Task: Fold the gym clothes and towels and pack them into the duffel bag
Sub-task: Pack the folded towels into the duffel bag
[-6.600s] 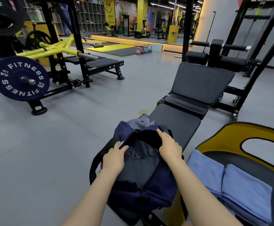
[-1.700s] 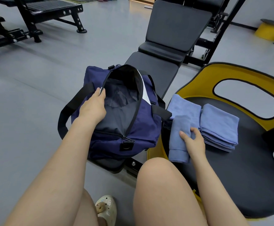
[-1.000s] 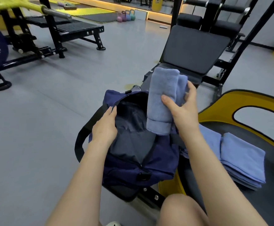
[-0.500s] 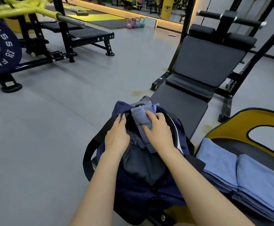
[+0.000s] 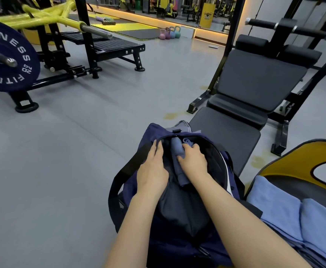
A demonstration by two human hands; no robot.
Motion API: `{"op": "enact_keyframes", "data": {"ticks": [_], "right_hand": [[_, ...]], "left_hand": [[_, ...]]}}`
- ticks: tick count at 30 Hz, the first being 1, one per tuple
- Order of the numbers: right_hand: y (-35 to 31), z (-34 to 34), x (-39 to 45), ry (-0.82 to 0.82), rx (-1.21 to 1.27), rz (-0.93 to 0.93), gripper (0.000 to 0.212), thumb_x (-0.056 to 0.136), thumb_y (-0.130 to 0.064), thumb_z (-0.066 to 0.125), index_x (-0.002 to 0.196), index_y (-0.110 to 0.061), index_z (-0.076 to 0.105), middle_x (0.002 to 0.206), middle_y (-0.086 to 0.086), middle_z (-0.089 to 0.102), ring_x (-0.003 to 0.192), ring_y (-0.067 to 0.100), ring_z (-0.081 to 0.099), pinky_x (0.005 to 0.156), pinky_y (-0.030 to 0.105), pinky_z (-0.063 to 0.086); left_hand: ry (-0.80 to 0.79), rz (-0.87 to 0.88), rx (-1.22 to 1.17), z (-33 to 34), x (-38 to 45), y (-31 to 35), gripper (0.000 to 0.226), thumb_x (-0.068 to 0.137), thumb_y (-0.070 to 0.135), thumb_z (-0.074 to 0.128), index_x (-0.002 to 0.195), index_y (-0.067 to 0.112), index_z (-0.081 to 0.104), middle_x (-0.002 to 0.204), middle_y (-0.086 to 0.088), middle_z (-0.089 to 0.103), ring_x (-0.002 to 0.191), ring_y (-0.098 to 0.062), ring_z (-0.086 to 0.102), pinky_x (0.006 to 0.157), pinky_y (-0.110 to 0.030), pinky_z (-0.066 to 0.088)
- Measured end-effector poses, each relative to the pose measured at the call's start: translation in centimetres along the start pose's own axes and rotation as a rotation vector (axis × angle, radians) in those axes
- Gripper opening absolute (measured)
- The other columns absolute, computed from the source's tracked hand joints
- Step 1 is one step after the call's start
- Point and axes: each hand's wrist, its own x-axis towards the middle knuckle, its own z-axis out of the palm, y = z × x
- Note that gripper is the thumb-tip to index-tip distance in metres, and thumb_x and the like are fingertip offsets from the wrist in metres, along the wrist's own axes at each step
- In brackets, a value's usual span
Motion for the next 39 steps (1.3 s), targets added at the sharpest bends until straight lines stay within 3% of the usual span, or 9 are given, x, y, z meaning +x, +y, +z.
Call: {"op": "enact_keyframes", "data": {"ticks": [4,9,14,17,21,26,30,36,39], "right_hand": [[0.7,1.4,0.8,-0.060,-0.086,0.070,0.039,0.099,-0.029,0.047,0.132,-0.008,0.043,0.136,0.017,0.036,0.110,0.038,0.054,0.079,0.037,0.044],[1.2,2.9,0.5,-0.126,-0.169,0.115,0.053,0.099,-0.042,0.042,0.139,-0.008,0.039,0.145,0.016,0.025,0.125,0.037,0.037,0.093,0.040,0.042],[1.1,3.6,0.5,-0.001,-0.362,-0.191,0.051,0.104,-0.035,0.029,0.145,-0.006,0.037,0.160,0.013,0.004,0.146,0.031,0.006,0.117,0.041,0.008],[1.9,4.3,0.9,-0.174,-0.323,-0.318,0.054,0.101,-0.025,0.038,0.151,-0.013,0.022,0.159,0.009,0.013,0.146,0.025,0.013,0.116,0.036,0.013],[2.5,4.8,0.5,-0.394,-0.213,-0.209,0.058,0.101,-0.047,0.031,0.152,-0.035,0.005,0.161,-0.004,-0.002,0.147,0.032,-0.008,0.113,0.059,0.000],[2.1,5.6,1.0,-0.450,-0.182,-0.159,0.065,0.100,-0.049,0.031,0.151,-0.037,-0.007,0.159,-0.007,-0.019,0.144,0.033,-0.023,0.108,0.069,-0.004],[0.5,6.4,1.7,-0.509,-0.174,-0.061,0.069,0.100,-0.044,0.034,0.150,-0.034,-0.013,0.156,-0.007,-0.027,0.142,0.033,-0.028,0.106,0.070,-0.007],[0.6,6.7,1.6,-0.333,-0.269,-0.104,0.063,0.101,-0.047,0.025,0.152,-0.029,-0.007,0.160,-0.002,-0.016,0.145,0.031,-0.019,0.115,0.055,-0.008],[1.4,6.7,1.6,-0.218,-0.315,-0.071,0.071,0.097,-0.057,0.025,0.153,-0.025,-0.006,0.159,0.010,-0.018,0.145,0.032,-0.018,0.116,0.047,-0.011]], "left_hand": [[-0.036,0.018,0.031,0.0,-0.5,0.3,0.079,0.086,-0.004,0.034,0.152,0.026,0.001,0.159,0.014,-0.005,0.107,-0.025,0.055,0.083,-0.029,0.041],[-0.057,0.036,0.067,0.2,-0.5,0.2,0.078,0.088,-0.002,0.036,0.152,0.025,0.000,0.159,0.013,-0.005,0.103,-0.023,0.056,0.073,-0.024,0.037],[-0.067,0.023,0.049,0.4,-0.4,0.4,0.080,0.087,-0.004,0.036,0.152,0.026,0.001,0.159,0.015,-0.005,0.110,-0.025,0.055,0.080,-0.028,0.039],[-0.066,0.031,0.058,0.5,-0.4,0.3,0.081,0.087,-0.003,0.037,0.152,0.026,0.000,0.159,0.015,-0.005,0.104,-0.022,0.056,0.074,-0.023,0.035],[-0.078,0.040,0.070,0.4,-0.4,0.0,0.080,0.088,-0.002,0.039,0.152,0.026,0.000,0.159,0.014,-0.006,0.111,-0.019,0.054,0.080,-0.023,0.035],[-0.108,0.054,0.063,0.6,-0.4,0.2,0.081,0.089,-0.003,0.040,0.152,0.026,-0.001,0.159,0.014,-0.007,0.111,-0.021,0.054,0.084,-0.027,0.041],[-0.117,0.051,0.063,1.1,-0.3,0.1,0.082,0.087,-0.004,0.039,0.152,0.028,0.001,0.158,0.016,-0.007,0.100,-0.022,0.056,0.075,-0.026,0.042],[-0.150,0.054,0.075,1.0,-0.2,0.0,0.083,0.086,-0.005,0.037,0.152,0.029,0.001,0.159,0.015,-0.006,0.082,-0.018,0.046,0.068,-0.025,0.037],[-0.137,0.065,0.075,1.0,-0.3,-0.2,0.081,0.087,-0.003,0.037,0.152,0.030,0.001,0.158,0.016,-0.006,0.091,-0.019,0.050,0.071,-0.024,0.036]]}}
